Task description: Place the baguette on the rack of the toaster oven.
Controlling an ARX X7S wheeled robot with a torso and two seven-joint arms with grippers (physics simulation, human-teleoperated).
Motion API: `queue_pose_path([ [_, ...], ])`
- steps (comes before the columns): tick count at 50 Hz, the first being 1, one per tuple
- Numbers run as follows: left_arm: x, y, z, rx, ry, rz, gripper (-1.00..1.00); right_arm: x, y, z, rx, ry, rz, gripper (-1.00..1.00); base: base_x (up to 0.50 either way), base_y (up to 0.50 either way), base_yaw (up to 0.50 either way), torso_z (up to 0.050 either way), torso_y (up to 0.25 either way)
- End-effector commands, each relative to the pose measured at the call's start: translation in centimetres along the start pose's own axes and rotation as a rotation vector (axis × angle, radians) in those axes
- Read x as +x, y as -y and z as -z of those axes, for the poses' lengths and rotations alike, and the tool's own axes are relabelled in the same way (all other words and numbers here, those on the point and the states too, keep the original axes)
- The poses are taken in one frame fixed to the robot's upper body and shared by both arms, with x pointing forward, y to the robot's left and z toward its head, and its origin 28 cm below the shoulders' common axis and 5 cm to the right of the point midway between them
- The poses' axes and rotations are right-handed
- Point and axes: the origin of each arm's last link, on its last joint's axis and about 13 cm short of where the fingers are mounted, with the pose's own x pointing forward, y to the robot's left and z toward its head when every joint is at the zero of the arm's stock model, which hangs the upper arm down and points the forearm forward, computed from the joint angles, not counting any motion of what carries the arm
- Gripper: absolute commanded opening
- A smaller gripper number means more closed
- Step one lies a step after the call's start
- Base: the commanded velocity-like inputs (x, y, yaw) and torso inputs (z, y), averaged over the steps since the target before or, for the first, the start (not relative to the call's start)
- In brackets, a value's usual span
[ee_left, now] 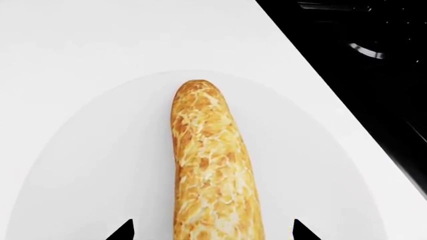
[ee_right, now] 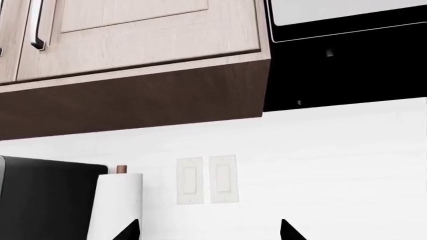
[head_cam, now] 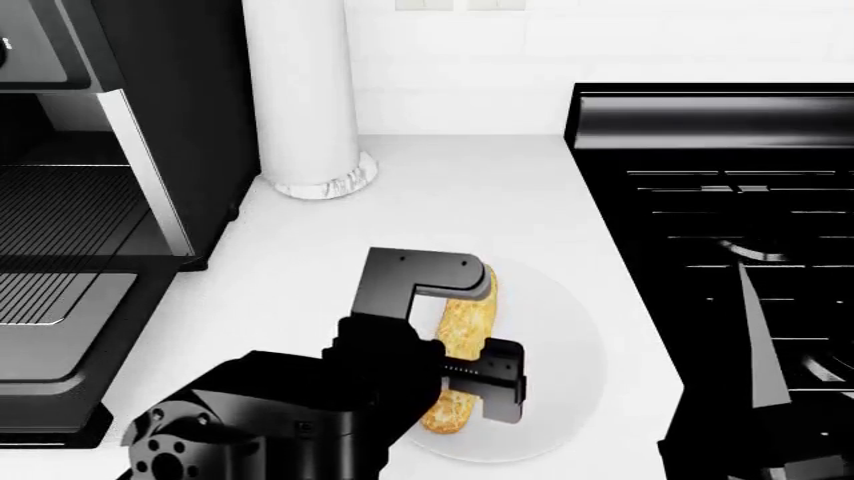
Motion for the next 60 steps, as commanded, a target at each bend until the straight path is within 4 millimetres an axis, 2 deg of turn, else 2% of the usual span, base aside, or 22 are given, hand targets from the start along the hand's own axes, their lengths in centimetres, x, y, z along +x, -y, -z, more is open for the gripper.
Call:
queue_pose_path([
  [1, 0.3, -0.1, 0.2, 0.002, -0.010, -0.003, 1.00, -0.5, 0.1, 0.9, 0.000, -0.004, 0.002, 1.00, 0.00, 0.00, 0.00, 0.000, 0.000],
  [10, 0.4, -0.2, 0.4, 0.019, -0.008, 0.005, 1.00, -1.0, 0.1, 1.7, 0.000, -0.005, 0.004, 1.00, 0.00, 0.00, 0.00, 0.000, 0.000],
  [11, 0.4, -0.1, 0.4, 0.034, 0.002, -0.001, -1.00, -1.0, 0.1, 1.7, 0.000, -0.005, 0.005, 1.00, 0.00, 0.00, 0.00, 0.000, 0.000],
  [30, 0.2, -0.2, 0.0, 0.031, 0.036, -0.025, -1.00, -1.0, 0.1, 1.7, -0.002, -0.002, 0.001, 1.00, 0.00, 0.00, 0.00, 0.000, 0.000],
  [37, -0.8, 0.0, -1.1, 0.016, 0.083, -0.024, -1.00, -1.0, 0.1, 1.7, -0.002, 0.002, -0.004, 1.00, 0.00, 0.00, 0.00, 0.000, 0.000],
  [39, -1.4, 0.2, -1.8, 0.005, 0.108, -0.019, -1.00, 1.9, -0.9, 0.5, 0.011, 0.029, 0.004, 1.00, 0.00, 0.00, 0.00, 0.000, 0.000],
  [40, -1.7, 0.3, -2.0, 0.004, 0.122, -0.020, -1.00, 2.0, -0.9, -0.3, 0.012, 0.032, 0.004, 1.00, 0.00, 0.00, 0.00, 0.000, 0.000],
  [41, -2.0, 0.4, -2.3, 0.000, 0.129, -0.016, -1.00, 1.0, -0.4, -1.5, 0.028, 0.046, 0.008, 1.00, 0.00, 0.00, 0.00, 0.000, 0.000],
  [43, -2.5, 0.5, -2.6, -0.003, 0.147, -0.016, -1.00, 0.3, 0.0, -2.2, 0.014, 0.030, 0.003, 1.00, 0.00, 0.00, 0.00, 0.000, 0.000],
  [46, -2.9, 0.5, -3.0, -0.005, 0.165, -0.021, -1.00, 1.5, -0.6, -1.1, -0.016, -0.017, -0.016, 1.00, 0.00, 0.00, 0.00, 0.000, 0.000],
  [53, -4.0, 0.8, -3.9, -0.032, 0.219, -0.037, -1.00, 3.1, -1.4, 0.3, -0.014, -0.019, -0.017, 1.00, 0.00, 0.00, 0.00, 0.000, 0.000],
  [57, -4.7, 1.1, -4.1, -0.035, 0.228, -0.035, -1.00, 3.4, -1.6, 0.9, -0.015, -0.024, -0.011, 1.00, 0.00, 0.00, 0.00, 0.000, 0.000],
  [60, -5.1, 1.3, -4.3, -0.041, 0.235, -0.039, -1.00, 2.1, -0.9, -0.4, -0.001, -0.002, -0.004, 1.00, 0.00, 0.00, 0.00, 0.000, 0.000],
])
